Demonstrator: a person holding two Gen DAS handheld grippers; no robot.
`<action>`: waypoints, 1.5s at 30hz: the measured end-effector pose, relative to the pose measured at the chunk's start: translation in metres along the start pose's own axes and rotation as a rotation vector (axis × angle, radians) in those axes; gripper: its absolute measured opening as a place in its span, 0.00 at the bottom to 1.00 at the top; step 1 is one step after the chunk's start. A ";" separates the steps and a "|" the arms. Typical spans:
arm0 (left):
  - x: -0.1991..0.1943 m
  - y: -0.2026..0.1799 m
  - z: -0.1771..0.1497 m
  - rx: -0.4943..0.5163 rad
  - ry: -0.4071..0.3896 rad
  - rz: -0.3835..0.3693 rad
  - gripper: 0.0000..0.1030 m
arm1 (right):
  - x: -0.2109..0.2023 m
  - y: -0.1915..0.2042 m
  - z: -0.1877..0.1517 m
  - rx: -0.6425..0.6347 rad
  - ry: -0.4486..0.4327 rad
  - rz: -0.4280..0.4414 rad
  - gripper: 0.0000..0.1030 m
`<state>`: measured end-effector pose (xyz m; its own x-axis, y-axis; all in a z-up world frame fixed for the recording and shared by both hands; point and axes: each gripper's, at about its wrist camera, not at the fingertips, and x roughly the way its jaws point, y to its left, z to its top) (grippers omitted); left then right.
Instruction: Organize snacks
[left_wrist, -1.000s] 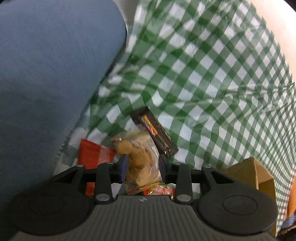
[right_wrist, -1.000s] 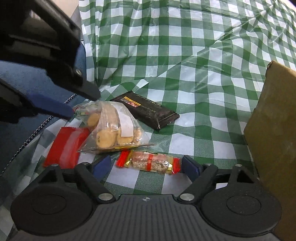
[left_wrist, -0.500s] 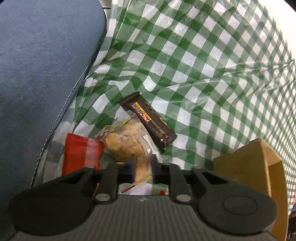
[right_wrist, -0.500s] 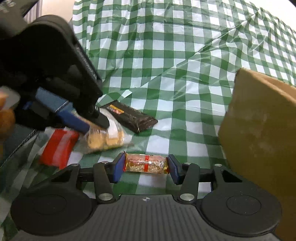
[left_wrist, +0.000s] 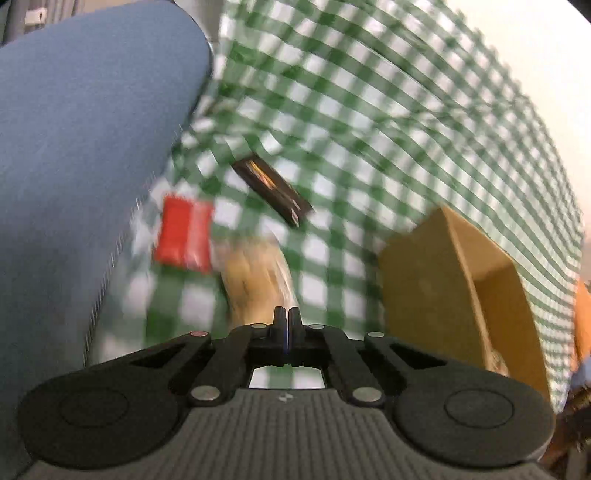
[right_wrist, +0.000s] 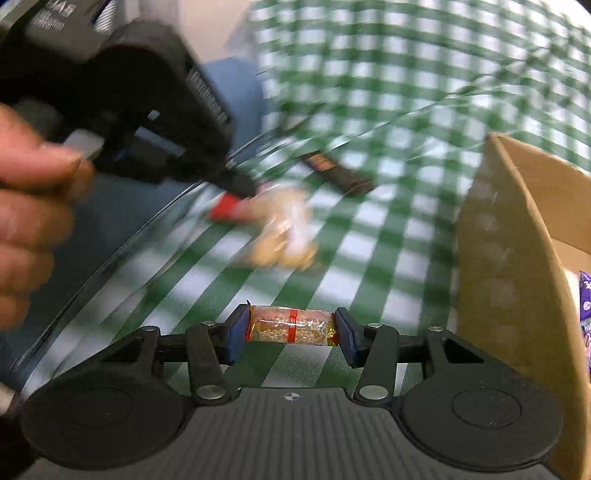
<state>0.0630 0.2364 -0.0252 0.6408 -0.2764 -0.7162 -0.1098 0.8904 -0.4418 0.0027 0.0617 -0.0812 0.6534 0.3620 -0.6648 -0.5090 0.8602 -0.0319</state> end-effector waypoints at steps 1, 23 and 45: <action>-0.007 -0.005 -0.010 0.020 0.011 -0.009 0.00 | -0.009 0.003 -0.005 -0.014 0.001 0.009 0.50; 0.001 0.002 -0.019 -0.070 -0.016 0.130 0.18 | -0.042 0.005 -0.068 -0.075 -0.032 0.009 0.51; 0.097 0.027 0.022 -0.449 0.004 0.095 0.70 | -0.006 0.003 -0.067 -0.051 0.068 0.015 0.63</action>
<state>0.1382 0.2413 -0.0945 0.6093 -0.2032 -0.7665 -0.4868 0.6672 -0.5638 -0.0404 0.0384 -0.1271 0.6069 0.3485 -0.7143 -0.5480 0.8345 -0.0584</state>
